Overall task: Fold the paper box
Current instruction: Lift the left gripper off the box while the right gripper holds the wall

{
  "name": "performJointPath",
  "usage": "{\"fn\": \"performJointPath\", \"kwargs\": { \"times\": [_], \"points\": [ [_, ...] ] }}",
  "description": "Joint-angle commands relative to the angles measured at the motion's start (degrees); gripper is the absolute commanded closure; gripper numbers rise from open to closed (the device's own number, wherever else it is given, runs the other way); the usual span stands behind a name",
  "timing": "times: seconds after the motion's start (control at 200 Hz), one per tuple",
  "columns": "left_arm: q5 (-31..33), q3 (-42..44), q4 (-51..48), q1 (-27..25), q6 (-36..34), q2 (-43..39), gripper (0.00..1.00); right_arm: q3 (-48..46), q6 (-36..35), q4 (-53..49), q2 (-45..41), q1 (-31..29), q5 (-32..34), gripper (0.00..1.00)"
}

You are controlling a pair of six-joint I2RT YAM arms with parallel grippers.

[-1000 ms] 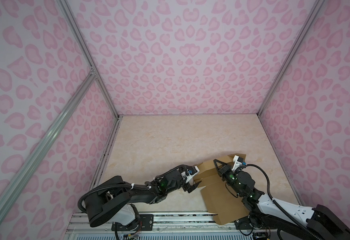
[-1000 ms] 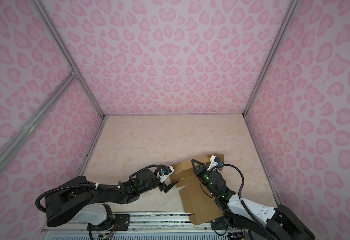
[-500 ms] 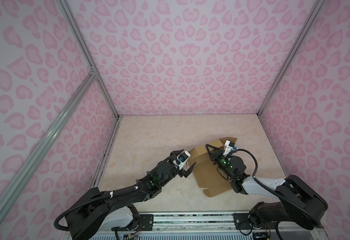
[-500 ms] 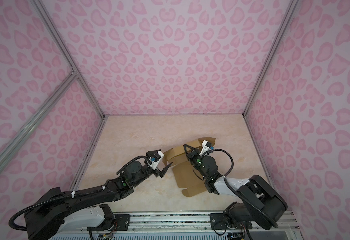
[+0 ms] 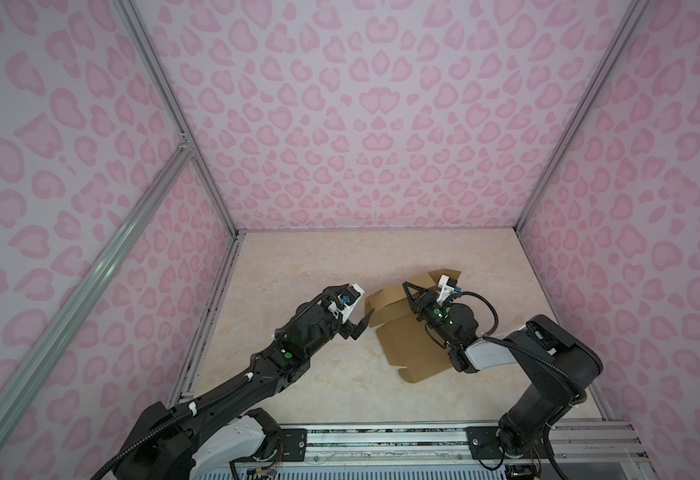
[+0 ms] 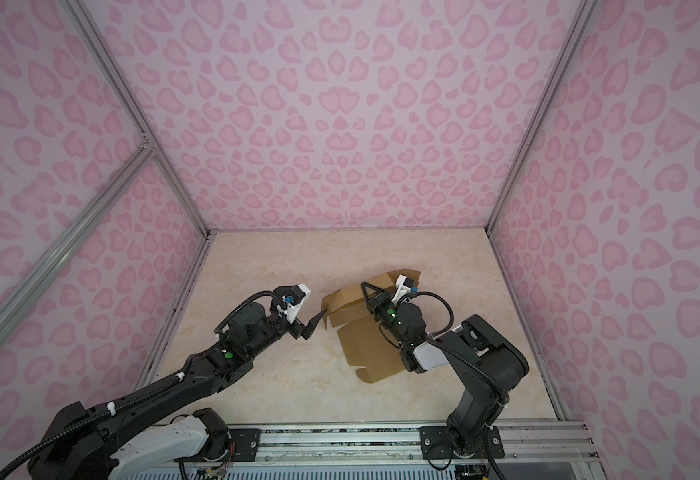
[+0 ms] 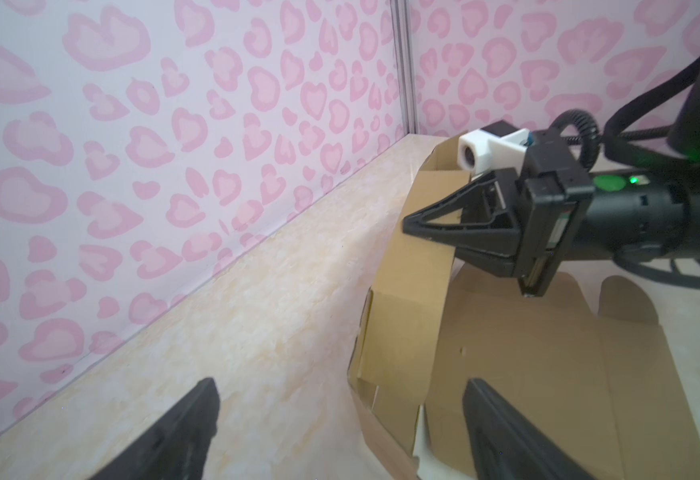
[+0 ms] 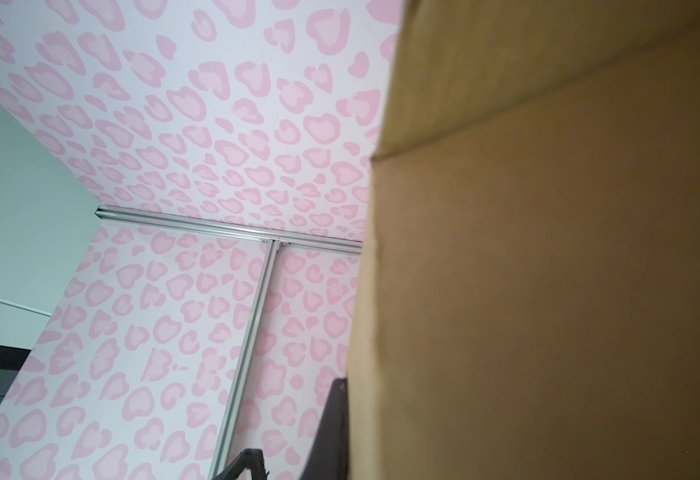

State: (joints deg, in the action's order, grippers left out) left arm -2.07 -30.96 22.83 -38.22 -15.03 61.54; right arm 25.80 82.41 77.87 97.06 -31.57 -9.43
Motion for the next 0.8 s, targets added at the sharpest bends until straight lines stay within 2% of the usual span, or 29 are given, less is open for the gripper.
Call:
{"fn": "performJointPath", "kwargs": {
  "times": [0.0, 0.135, 0.21, 0.36, 0.565, 0.795],
  "points": [
    [-4.0, -0.7, -3.6, 2.3, -0.9, 1.4, 0.07, 0.0, -2.1, -0.6, 2.7, 0.1, -0.6, 0.95],
    [-7.4, -2.2, -4.1, 6.9, 0.2, 2.9, 0.08, 0.5, 1.6, 6.5, 9.2, 0.1, -1.5, 0.95],
    [-7.8, -3.3, -5.2, 7.9, -1.1, 3.6, 0.08, 0.4, 2.4, 8.8, 11.0, 0.1, -1.6, 0.95],
    [-5.3, -2.2, -4.3, 8.6, -4.4, 6.5, 0.08, 0.0, 1.2, 6.7, 10.4, -0.1, -1.5, 0.95],
    [-4.7, -3.3, -2.9, 11.9, -3.1, 11.1, 0.10, -0.5, 0.6, 4.9, 9.8, -0.3, -1.4, 0.95],
    [-5.3, -3.9, -2.8, 12.2, -2.1, 14.3, 0.11, -1.0, -1.4, 0.9, 6.2, -0.4, -1.1, 0.94]
  ]
}}
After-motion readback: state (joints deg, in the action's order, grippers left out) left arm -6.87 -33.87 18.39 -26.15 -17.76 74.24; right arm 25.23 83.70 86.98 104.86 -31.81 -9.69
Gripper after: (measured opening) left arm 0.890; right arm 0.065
